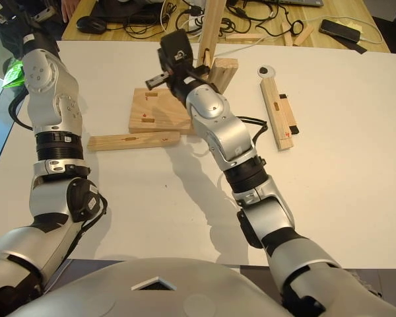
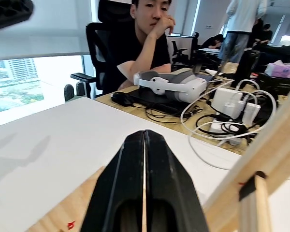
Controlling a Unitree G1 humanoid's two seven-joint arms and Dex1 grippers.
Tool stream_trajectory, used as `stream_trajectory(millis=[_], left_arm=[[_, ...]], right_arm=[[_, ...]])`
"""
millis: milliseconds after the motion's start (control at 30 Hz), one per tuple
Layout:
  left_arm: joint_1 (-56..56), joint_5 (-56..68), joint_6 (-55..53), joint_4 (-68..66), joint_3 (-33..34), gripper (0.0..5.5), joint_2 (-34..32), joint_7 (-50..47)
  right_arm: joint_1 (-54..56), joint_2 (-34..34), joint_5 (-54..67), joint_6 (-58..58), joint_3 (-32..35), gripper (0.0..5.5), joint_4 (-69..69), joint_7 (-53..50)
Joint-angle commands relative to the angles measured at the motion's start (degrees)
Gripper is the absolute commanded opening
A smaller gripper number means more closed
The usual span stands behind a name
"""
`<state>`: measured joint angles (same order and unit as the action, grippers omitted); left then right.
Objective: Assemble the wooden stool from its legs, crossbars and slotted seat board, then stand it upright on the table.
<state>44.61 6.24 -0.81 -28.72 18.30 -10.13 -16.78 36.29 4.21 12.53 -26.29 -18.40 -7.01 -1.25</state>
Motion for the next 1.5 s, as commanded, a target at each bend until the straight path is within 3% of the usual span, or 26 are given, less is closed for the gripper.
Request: stream_trajectory(millis=[33, 233, 500, 667, 833, 967, 1133, 1367, 1433, 1500], left_arm=[[-1.1, 0.0, -0.1, -0.3, -0.1, 4.94, 0.1, 0.1], [-2.0, -0.1, 0.0, 0.1, -0.1, 4.94, 0.1, -0.2], [-2.0, 0.0, -0.3, 0.3, -0.5, 4.94, 0.4, -0.1], [-2.6, 0.0, -0.7, 1.3, -1.0, 4.94, 1.2, -0.2], [-2.4, -0.1, -0.8, 1.3, -1.0, 4.94, 1.5, -0.4], [-2.6, -0.1, -0.9, 1.4, -0.8, 4.94, 1.2, -0.3], [-2.5, -0.3, -0.8, 1.4, -1.1, 4.94, 1.7, -0.7], [-3.1, -0.1, -0.1, 2.5, -1.0, 4.94, 1.5, -0.5], [-3.6, -0.5, 0.8, 3.4, -1.1, 4.94, 1.3, -0.6], [-4.1, -0.9, 1.6, 4.0, -1.2, 4.94, 1.3, -0.9]], right_arm=[[-5.5, 3.6, -3.7, -3.6, 4.6, 0.01, 8.3, -1.8], [-9.8, 8.4, -7.9, -8.5, 15.3, 0.01, 14.4, -5.5], [9.1, 9.0, -3.3, -7.1, 32.2, 0.01, -12.1, -9.5], [24.5, 12.2, 4.5, -8.1, 37.4, 0.01, -41.3, 7.1], [27.8, 14.4, 4.2, -10.1, 30.5, 0.01, -50.7, 35.0], [24.6, 15.3, 5.6, -17.0, 24.6, 0.01, -42.7, 49.7], [16.9, 16.0, 10.8, -24.7, 21.7, 0.01, -21.4, 56.4], [16.3, 14.6, 18.0, -21.4, 30.8, 0.01, 4.9, 46.8], [17.0, 15.8, 16.3, -17.8, 33.8, 0.01, 9.6, 40.4], [17.1, 19.4, 12.1, -12.5, 39.5, 0.36, 7.7, 31.4]])
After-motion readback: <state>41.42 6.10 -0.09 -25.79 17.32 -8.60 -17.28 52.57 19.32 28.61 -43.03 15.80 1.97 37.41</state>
